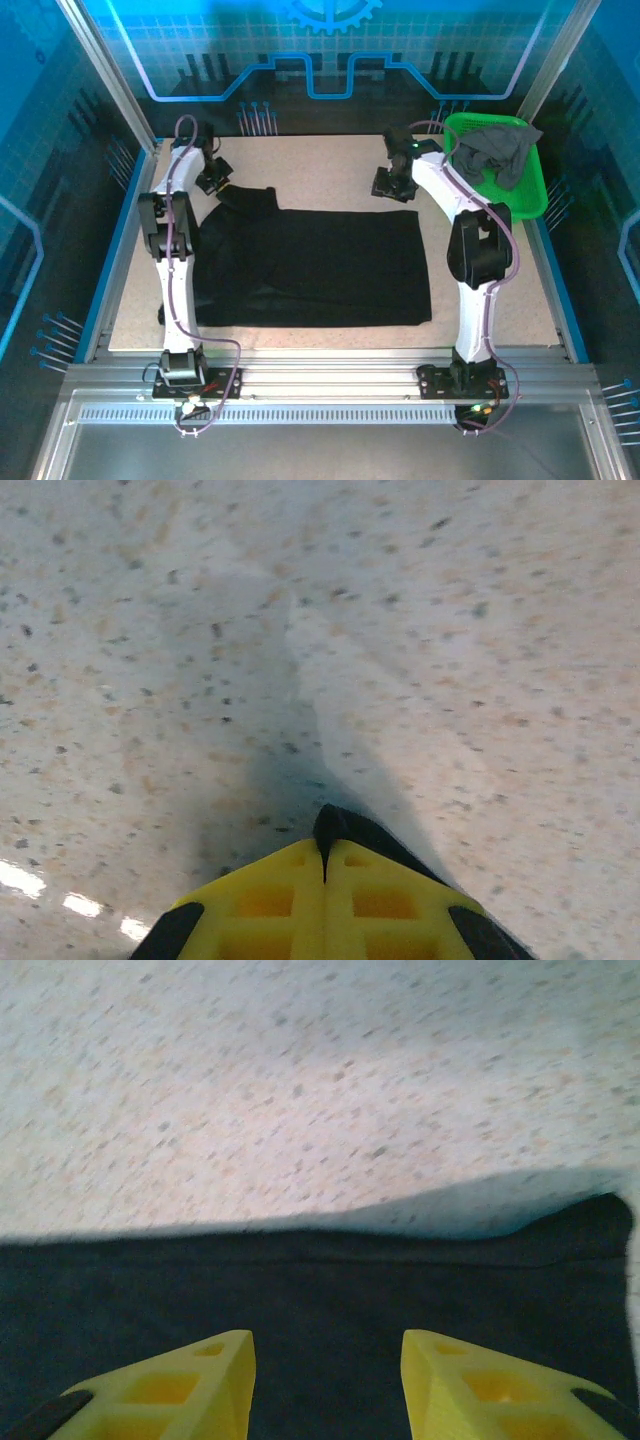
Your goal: Fold and stack the t-shirts
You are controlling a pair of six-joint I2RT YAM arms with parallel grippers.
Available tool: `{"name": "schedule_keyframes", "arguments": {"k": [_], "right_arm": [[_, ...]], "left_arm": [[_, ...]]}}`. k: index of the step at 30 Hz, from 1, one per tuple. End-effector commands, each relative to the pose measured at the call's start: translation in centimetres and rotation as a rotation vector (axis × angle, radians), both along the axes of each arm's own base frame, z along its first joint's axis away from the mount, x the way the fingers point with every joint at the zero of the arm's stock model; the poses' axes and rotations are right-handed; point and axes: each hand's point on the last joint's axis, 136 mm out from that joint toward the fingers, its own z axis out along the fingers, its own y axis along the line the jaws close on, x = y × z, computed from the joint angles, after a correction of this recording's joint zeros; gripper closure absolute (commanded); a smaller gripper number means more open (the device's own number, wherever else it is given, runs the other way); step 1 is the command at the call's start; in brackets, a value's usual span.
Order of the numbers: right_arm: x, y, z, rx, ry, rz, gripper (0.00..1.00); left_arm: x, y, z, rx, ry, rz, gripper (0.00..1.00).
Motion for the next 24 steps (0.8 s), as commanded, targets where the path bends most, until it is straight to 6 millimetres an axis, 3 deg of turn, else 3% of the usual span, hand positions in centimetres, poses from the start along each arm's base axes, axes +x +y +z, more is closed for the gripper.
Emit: {"name": "schedule_keyframes", "arguments": {"k": [1,4,8,11,17,24], "right_arm": [[1.1,-4.3,-1.3,-0.147,0.030,-0.163,0.57],[1.4,-6.0,-2.7,-0.200,0.085,-0.211,0.57],[1.2,-7.3,-4.5,-0.221,0.145,-0.240,0.56],[0.9,-7.7,-6.2,-0.222,0.195,-0.256,0.55],[0.4,-7.3,-7.4,-0.194,0.234,-0.277,0.54],[0.3,-7.4,-8.7,-0.189,0.264,-0.304,0.54]], "left_arm": [[1.0,-0.9,6.4,0.020,-0.121,0.014,1.00],[1.4,-1.5,8.8,-0.001,-0.187,0.012,1.00],[1.4,-2.6,10.0,-0.048,-0.225,-0.024,1.00],[1.0,-3.3,10.1,-0.070,-0.229,-0.051,1.00],[0.0,-4.1,10.9,-0.101,-0.261,-0.077,1.00],[-0.4,-4.7,10.0,-0.134,-0.245,-0.080,1.00]]}}
